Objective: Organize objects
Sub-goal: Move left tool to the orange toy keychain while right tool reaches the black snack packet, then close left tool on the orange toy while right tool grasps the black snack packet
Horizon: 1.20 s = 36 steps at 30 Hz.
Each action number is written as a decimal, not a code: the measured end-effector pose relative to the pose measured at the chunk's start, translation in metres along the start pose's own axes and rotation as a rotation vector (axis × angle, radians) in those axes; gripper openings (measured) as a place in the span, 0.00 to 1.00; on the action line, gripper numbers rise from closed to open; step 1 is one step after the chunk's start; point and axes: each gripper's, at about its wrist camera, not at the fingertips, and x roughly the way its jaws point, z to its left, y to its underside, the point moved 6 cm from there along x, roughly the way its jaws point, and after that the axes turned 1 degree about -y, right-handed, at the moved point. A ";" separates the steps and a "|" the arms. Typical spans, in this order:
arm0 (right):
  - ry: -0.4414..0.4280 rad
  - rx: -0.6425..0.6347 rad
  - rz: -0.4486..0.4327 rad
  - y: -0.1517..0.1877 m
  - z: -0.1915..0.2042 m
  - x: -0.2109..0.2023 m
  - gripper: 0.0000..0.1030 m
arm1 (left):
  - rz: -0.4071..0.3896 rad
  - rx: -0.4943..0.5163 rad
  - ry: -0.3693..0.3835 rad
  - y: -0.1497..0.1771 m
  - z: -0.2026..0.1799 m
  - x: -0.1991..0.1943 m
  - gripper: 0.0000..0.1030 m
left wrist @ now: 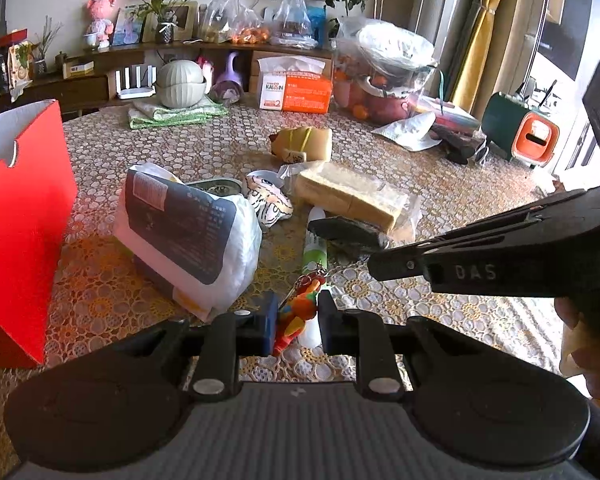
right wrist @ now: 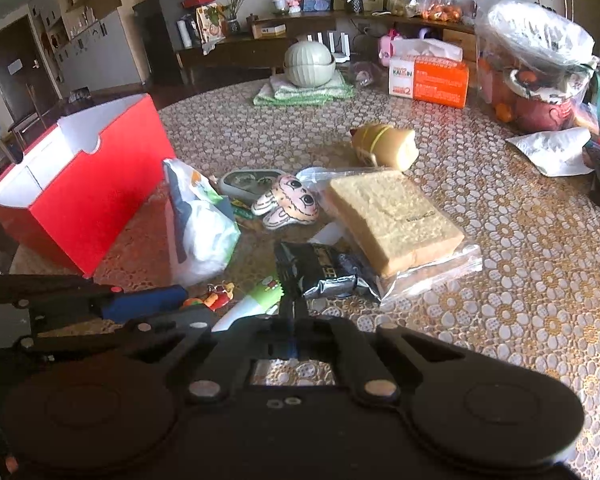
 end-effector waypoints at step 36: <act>0.084 -0.138 -0.015 -0.016 0.006 0.029 0.45 | -0.039 -0.050 0.018 0.005 0.020 -0.043 0.18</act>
